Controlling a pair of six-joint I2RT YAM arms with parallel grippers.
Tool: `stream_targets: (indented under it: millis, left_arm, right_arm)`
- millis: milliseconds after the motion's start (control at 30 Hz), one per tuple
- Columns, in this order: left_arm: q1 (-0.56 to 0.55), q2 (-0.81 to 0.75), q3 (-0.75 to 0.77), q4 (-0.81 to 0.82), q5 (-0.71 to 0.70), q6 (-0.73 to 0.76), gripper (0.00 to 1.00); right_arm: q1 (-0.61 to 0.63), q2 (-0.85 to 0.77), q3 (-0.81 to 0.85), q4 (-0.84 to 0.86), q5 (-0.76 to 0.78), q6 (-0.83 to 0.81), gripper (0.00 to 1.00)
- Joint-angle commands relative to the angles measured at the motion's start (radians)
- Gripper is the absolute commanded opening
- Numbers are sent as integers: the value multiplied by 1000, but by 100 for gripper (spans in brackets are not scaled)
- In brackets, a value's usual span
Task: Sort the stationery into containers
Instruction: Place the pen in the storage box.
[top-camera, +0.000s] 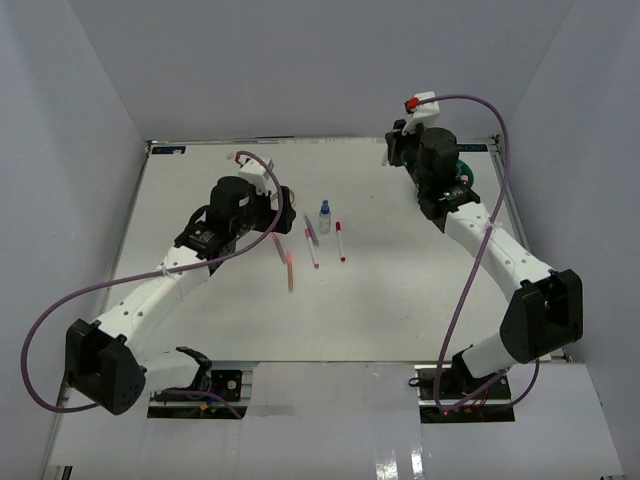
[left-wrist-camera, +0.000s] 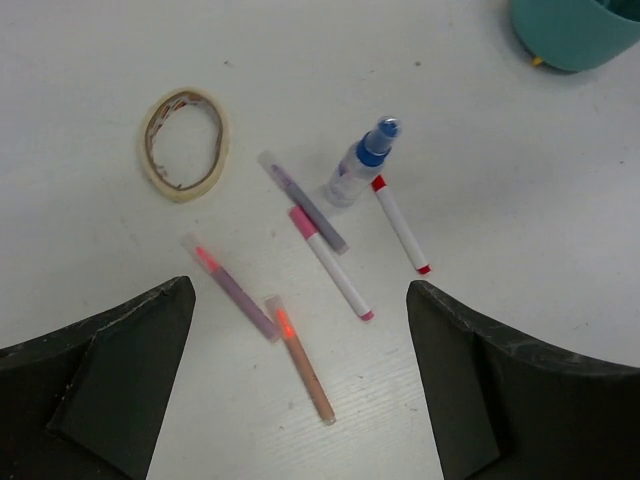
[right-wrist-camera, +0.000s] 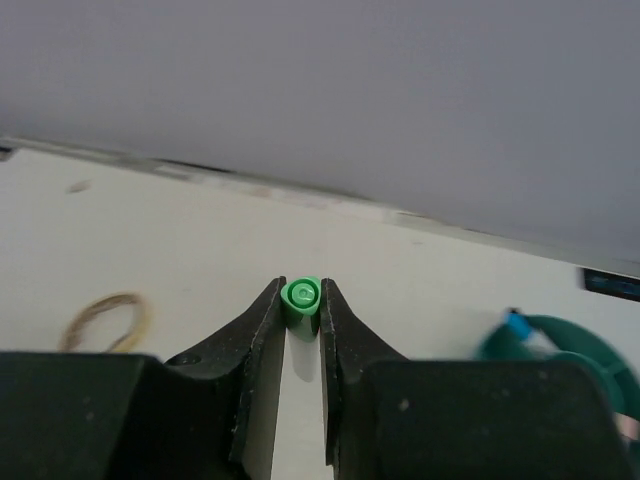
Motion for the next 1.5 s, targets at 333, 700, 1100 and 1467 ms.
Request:
stream_targets:
  millis: [333,700,1100,1467]
  left_arm:
    - [130,90,75,-133,-96,-131,98]
    - [130,94,63,-125,-116,-114,98]
    - [132,102,61,-125,-118,-111,98]
    - [132,108,61,-125,-110,-108,98]
  right_arm:
    - [-263,303,189,246,337,-495,8]
    - [-296,472,275,258,292,-485,8]
    - [-306,521,230,237,291,-422,8]
    - [-329,559,214,195,301,-374,15]
